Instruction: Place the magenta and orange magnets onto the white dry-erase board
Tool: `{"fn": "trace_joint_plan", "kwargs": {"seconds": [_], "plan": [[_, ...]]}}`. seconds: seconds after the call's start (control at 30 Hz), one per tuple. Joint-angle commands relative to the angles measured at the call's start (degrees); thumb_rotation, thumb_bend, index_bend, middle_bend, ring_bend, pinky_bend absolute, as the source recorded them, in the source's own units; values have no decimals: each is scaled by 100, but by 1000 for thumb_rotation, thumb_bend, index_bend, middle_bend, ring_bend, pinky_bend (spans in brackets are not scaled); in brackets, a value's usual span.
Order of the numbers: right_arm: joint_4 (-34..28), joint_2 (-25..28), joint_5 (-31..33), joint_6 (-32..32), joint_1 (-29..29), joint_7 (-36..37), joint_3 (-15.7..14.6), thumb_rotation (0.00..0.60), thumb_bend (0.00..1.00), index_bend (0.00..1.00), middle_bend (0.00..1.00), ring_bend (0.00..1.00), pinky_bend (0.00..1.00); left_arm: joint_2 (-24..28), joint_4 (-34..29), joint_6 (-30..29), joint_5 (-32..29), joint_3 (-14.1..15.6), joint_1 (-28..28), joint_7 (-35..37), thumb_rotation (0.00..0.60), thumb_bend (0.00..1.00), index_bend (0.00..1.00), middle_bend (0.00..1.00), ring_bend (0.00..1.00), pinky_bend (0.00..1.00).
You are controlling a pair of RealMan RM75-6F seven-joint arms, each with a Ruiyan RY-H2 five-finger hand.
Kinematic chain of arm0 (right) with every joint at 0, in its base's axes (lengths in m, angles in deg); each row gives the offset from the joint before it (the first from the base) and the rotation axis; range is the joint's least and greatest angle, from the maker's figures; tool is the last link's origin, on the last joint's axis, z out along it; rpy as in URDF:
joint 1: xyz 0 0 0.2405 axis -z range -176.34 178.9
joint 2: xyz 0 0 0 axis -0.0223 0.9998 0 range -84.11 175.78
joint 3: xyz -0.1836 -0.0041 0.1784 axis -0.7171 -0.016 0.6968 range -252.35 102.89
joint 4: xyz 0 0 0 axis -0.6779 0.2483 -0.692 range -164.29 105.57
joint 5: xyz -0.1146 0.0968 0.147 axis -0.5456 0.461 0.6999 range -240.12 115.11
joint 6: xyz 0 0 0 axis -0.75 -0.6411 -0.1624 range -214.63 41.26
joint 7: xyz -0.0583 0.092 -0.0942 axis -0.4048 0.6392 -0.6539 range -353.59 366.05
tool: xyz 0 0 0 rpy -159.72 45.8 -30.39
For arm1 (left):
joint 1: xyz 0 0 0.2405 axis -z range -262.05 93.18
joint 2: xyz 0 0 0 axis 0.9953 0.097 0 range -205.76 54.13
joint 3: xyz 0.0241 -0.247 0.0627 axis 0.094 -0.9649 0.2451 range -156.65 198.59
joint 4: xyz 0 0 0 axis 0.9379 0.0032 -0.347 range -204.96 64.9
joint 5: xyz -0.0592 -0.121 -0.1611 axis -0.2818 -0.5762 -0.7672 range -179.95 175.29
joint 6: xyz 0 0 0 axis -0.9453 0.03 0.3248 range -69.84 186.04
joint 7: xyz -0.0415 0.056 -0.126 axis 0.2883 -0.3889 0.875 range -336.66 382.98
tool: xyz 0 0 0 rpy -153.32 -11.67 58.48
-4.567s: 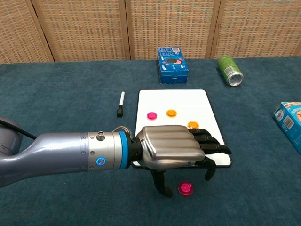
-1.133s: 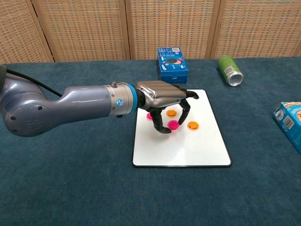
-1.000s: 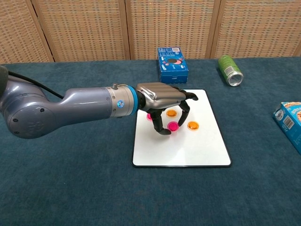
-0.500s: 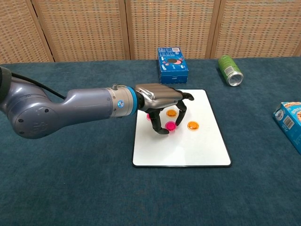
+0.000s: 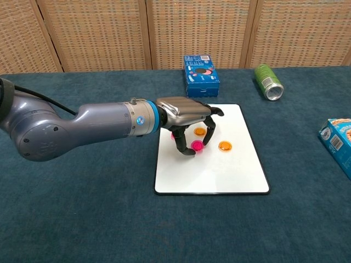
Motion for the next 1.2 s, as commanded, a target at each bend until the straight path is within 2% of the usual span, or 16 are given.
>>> {"fn": "trace_joint_plan", "kwargs": {"seconds": [0.03, 0.27, 0.47, 0.67, 0.83, 0.9, 0.97, 1.03, 1.2], "plan": [[-3, 3, 1, 7, 3, 5, 3, 600, 0, 0, 0, 0, 6, 5, -12, 16, -11, -3, 2, -6, 600, 336, 501, 0, 0, 5], [-15, 13, -12, 26, 9, 16, 4, 600, 0, 0, 0, 0, 6, 54, -91, 92, -87, -35, 6, -44, 600, 336, 265, 0, 0, 5], [-29, 25, -20, 52, 20, 24, 6, 600, 0, 0, 0, 0, 6, 126, -217, -11, -107, -72, -29, -82, 600, 335, 207, 0, 0, 5], [-41, 43, -36, 87, 33, 47, 9, 600, 0, 0, 0, 0, 6, 598, -791, -520, -9, -135, -241, 74, 600, 335, 125, 0, 0, 5], [-83, 59, -83, 129, 47, 24, -6, 600, 0, 0, 0, 0, 6, 1536, -1802, -1550, 279, -95, -784, 383, 600, 308, 16, 0, 0, 2], [-103, 64, -108, 137, 48, -2, -20, 600, 0, 0, 0, 0, 6, 1964, -2204, -2166, 397, -41, -1155, 384, 600, 245, 0, 0, 0, 0], [-127, 67, -132, 151, 50, -24, -28, 600, 0, 0, 0, 0, 6, 2306, -2515, -2725, 437, 18, -1542, 276, 600, 95, 0, 0, 0, 0], [-157, 72, -167, 180, 54, -57, -38, 600, 0, 0, 0, 0, 6, 2704, -2902, -3324, 344, 108, -2071, 109, 600, 11, 0, 0, 0, 0], [-250, 84, -289, 268, 71, -189, -84, 600, 0, 0, 0, 0, 6, 3469, -3630, -4605, -63, 448, -3444, -198, 600, 0, 0, 0, 0, 0]]}}
